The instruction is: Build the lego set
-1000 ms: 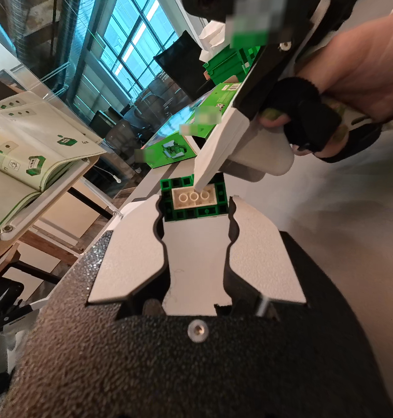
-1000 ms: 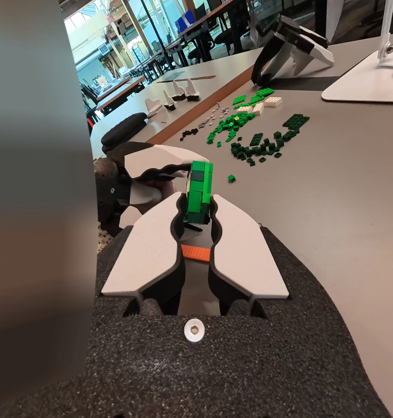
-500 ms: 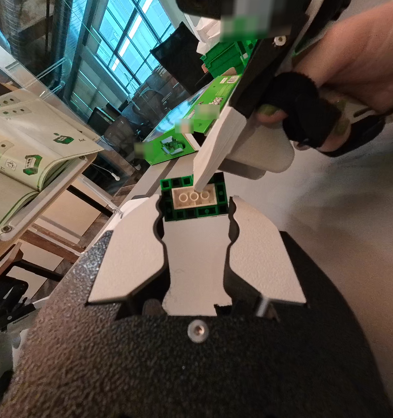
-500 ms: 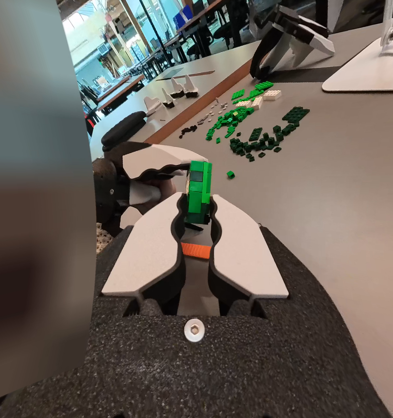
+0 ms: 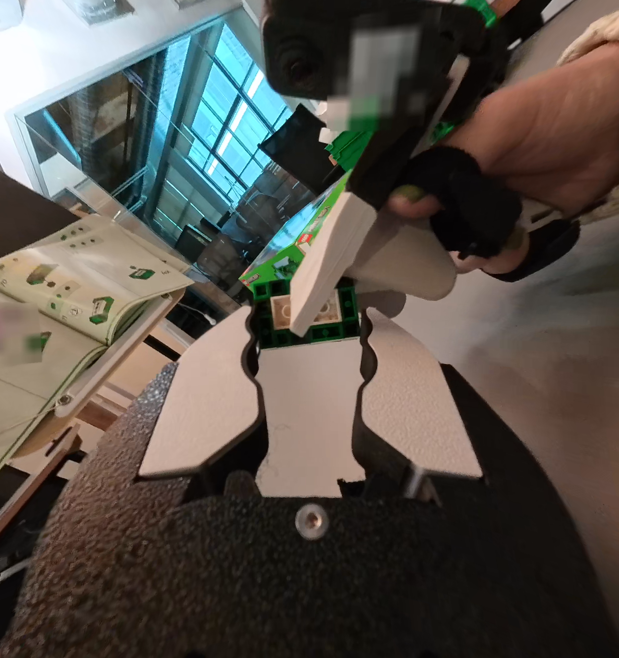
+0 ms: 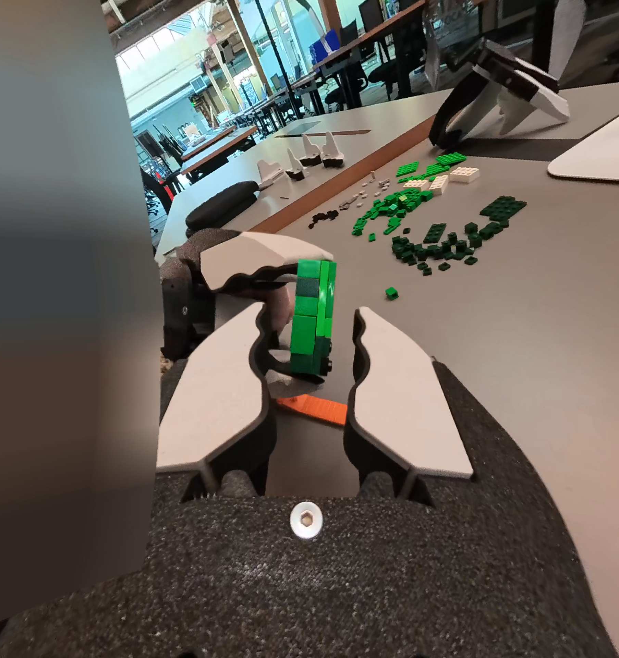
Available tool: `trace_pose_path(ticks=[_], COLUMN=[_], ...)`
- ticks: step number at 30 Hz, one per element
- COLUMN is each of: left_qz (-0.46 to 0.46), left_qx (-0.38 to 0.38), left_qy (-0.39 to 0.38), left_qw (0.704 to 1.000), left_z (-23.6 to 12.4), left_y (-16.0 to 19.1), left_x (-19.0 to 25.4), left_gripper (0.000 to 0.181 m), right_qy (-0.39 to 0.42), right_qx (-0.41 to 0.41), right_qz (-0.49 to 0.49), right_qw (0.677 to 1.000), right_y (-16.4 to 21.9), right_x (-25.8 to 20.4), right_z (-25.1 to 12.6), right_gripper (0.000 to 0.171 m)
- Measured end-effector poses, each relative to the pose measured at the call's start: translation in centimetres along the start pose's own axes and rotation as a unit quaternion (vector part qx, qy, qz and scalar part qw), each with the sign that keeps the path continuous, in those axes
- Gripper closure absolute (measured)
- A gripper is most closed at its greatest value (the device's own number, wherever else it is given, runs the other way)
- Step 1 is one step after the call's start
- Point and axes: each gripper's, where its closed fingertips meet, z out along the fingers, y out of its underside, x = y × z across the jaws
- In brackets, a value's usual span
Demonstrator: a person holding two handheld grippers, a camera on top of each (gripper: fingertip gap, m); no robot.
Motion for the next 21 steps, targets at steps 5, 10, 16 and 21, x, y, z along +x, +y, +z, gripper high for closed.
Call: trace_pose_path(ticks=[5, 10, 16, 21], left_qz=[0.01, 0.02, 0.029, -0.007], left_qx=[0.008, 0.015, 0.014, 0.008], left_qy=[0.001, 0.004, 0.0, 0.013], left_qw=[1.0, 1.0, 0.999, 1.0], left_z=[-0.05, -0.13, -0.22, -0.06], left_y=[-0.33, -0.51, -0.62, 0.07], left_x=[0.16, 0.27, 0.22, 0.03], left_gripper=[0.127, 0.127, 0.127, 0.127], right_qy=[-0.009, -0.028, -0.017, -0.012], right_qx=[-0.007, -0.019, -0.029, -0.005], right_qz=[-0.002, 0.014, -0.004, -0.018], right_qw=[1.0, 0.999, 0.999, 1.0], right_y=[0.11, 0.3, 0.41, 0.11], right_x=[-0.29, -0.61, -0.64, -0.42], right_z=[-0.06, -0.12, -0.15, -0.06], right_gripper=[0.148, 0.153, 0.153, 0.122])
